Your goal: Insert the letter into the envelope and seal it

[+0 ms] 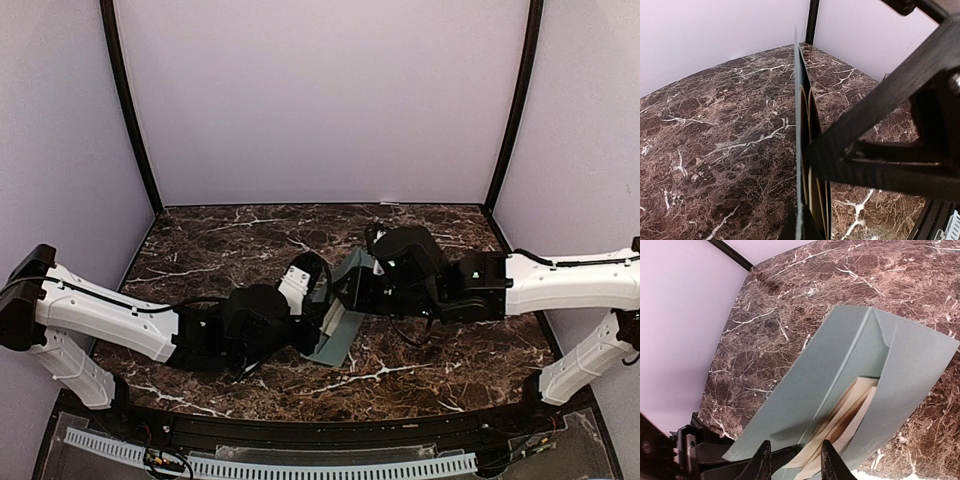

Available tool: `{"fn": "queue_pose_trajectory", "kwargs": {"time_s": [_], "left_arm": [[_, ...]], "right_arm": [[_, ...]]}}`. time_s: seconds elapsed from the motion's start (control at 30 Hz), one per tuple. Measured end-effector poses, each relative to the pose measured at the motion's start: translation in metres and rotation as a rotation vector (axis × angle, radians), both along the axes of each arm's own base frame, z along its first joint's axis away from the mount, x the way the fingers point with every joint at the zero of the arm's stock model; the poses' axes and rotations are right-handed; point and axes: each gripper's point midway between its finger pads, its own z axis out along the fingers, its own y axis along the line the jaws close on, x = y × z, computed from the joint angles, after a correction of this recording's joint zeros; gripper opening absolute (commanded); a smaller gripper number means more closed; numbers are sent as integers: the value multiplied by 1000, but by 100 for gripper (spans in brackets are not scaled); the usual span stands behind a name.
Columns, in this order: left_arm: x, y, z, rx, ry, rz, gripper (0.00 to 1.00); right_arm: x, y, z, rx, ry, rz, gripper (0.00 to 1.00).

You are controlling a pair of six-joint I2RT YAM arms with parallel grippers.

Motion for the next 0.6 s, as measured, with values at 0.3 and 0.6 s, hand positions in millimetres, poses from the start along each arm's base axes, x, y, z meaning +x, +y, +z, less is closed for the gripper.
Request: {"fn": "queue_pose_trajectory", "kwargs": {"time_s": [0.3, 0.6], "left_arm": [[4, 2, -5, 3, 24, 17, 0], [3, 0, -6, -2, 34, 1, 0]], "right_arm": [[-3, -5, 17, 61, -25, 5, 24], [-1, 3, 5, 50, -24, 14, 13]]}}
